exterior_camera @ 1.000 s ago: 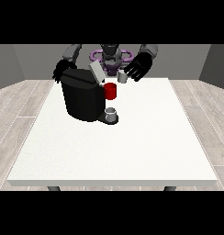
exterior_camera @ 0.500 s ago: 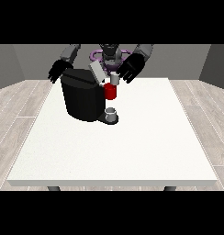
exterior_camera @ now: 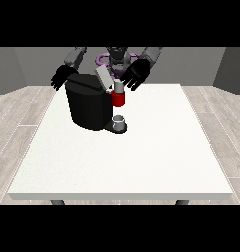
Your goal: Insert the coffee pod into the coffee machine and close the lid
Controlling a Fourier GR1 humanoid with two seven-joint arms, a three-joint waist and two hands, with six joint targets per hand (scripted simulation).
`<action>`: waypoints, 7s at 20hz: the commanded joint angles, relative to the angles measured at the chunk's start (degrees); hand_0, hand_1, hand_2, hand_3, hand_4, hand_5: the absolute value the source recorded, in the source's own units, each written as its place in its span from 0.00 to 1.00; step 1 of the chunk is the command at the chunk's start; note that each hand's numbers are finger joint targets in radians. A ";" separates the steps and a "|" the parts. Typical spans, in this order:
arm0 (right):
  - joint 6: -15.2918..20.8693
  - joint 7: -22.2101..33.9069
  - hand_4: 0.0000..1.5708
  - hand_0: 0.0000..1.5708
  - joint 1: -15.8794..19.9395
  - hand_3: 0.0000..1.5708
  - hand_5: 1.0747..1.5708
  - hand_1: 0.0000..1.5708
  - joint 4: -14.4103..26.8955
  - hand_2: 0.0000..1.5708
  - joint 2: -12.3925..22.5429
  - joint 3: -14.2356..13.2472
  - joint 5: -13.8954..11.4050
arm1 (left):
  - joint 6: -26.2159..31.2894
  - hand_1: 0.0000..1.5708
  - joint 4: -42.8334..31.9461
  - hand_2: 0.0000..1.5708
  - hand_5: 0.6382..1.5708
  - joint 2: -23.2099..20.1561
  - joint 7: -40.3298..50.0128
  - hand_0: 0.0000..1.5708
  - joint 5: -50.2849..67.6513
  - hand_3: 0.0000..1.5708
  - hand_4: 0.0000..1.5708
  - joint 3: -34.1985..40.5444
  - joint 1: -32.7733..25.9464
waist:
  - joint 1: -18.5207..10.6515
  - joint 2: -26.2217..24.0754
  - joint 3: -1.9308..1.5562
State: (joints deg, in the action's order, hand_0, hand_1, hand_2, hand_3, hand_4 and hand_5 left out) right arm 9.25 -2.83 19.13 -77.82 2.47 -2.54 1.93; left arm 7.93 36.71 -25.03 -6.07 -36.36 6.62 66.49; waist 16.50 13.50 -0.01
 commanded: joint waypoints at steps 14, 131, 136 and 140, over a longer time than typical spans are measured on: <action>0.29 0.35 0.28 0.00 1.31 0.00 1.00 0.00 -1.97 0.00 0.66 -1.08 0.66 | 0.63 0.74 -2.15 0.79 1.00 -1.38 -2.36 0.74 -0.71 0.75 0.31 1.11 1.20 | 0.20 2.63 0.01; -12.10 -0.16 0.00 0.00 15.08 0.00 1.00 0.00 16.07 0.00 5.47 -1.79 -1.79 | 5.54 0.00 41.11 0.00 1.00 20.16 0.71 0.00 38.20 0.00 0.00 4.56 -51.98 | -23.75 -11.30 0.01; -12.52 -3.12 0.00 0.00 17.15 0.00 1.00 0.00 18.83 0.00 6.60 -2.82 -2.58 | 5.78 0.00 42.08 0.00 1.00 19.23 2.25 0.00 39.15 0.00 0.08 4.18 -51.09 | -24.07 -9.33 0.01; -11.56 2.33 0.00 0.00 20.99 0.00 1.00 0.00 17.78 0.00 4.96 -1.05 -3.43 | 4.56 0.00 40.81 0.00 1.00 19.37 1.50 0.00 37.69 0.00 0.00 3.38 -51.15 | -23.96 -10.29 0.02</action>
State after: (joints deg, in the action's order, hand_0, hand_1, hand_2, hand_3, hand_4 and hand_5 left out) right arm -3.51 -4.05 37.05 -61.02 9.12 -4.80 -0.57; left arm 12.56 78.28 -5.64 -3.98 1.63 10.72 15.84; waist -7.22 3.18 0.22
